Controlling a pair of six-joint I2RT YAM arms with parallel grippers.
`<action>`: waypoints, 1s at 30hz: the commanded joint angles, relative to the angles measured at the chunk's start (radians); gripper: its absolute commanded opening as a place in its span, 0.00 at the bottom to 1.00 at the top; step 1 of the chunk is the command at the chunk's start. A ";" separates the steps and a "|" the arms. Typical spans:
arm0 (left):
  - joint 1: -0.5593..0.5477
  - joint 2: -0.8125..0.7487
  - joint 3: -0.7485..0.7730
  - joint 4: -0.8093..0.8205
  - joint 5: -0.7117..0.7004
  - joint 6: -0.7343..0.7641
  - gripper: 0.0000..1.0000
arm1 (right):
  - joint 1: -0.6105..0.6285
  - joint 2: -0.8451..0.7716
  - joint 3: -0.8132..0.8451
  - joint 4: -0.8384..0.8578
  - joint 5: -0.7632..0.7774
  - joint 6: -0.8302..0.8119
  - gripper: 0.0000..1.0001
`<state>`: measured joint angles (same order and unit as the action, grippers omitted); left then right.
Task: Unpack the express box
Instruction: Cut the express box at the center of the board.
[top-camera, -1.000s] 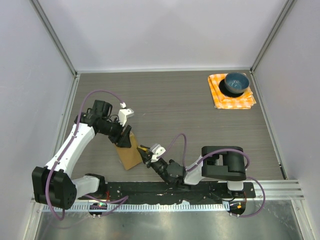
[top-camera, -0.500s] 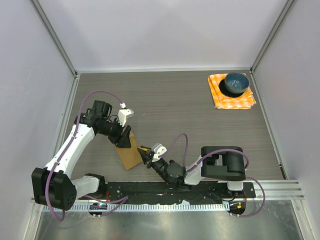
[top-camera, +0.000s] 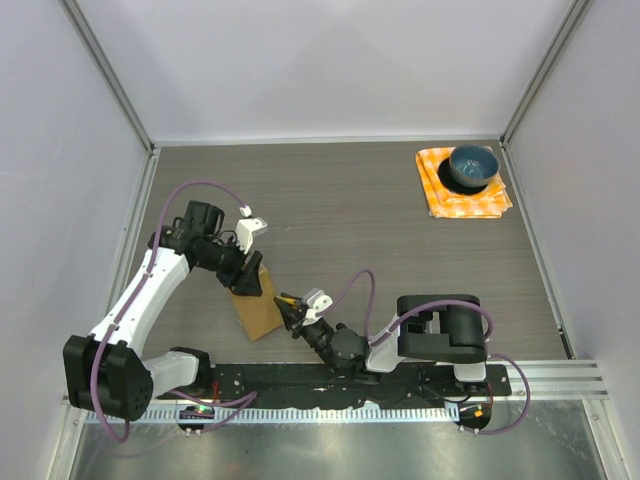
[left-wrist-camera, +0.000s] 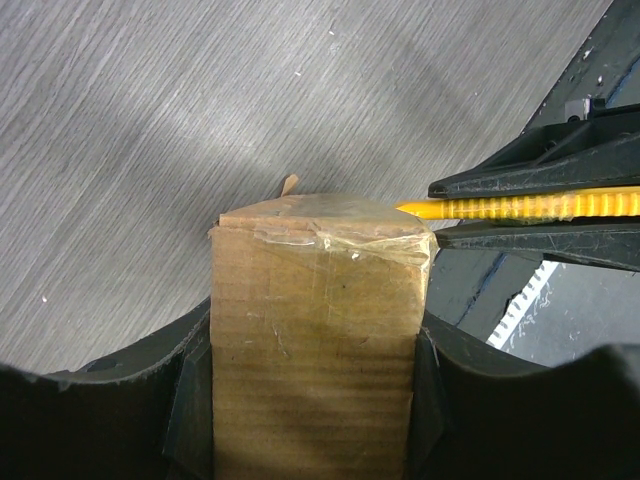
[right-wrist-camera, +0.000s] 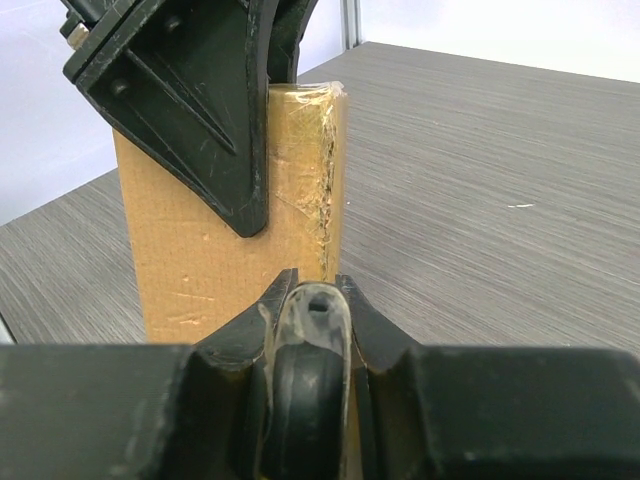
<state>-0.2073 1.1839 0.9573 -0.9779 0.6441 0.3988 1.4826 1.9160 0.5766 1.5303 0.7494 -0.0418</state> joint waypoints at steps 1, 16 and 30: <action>0.009 -0.007 0.011 0.087 -0.012 -0.021 0.44 | 0.068 0.100 -0.057 -0.375 -0.074 0.088 0.01; 0.019 0.011 0.003 0.108 -0.011 -0.025 0.43 | 0.097 0.034 -0.121 -0.455 -0.102 0.180 0.01; 0.023 0.005 -0.005 0.114 -0.014 -0.031 0.43 | 0.085 0.092 -0.067 -0.461 -0.110 0.172 0.01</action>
<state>-0.1978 1.1873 0.9569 -0.9939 0.6422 0.3885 1.5253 1.9205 0.5468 1.4437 0.7761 0.0631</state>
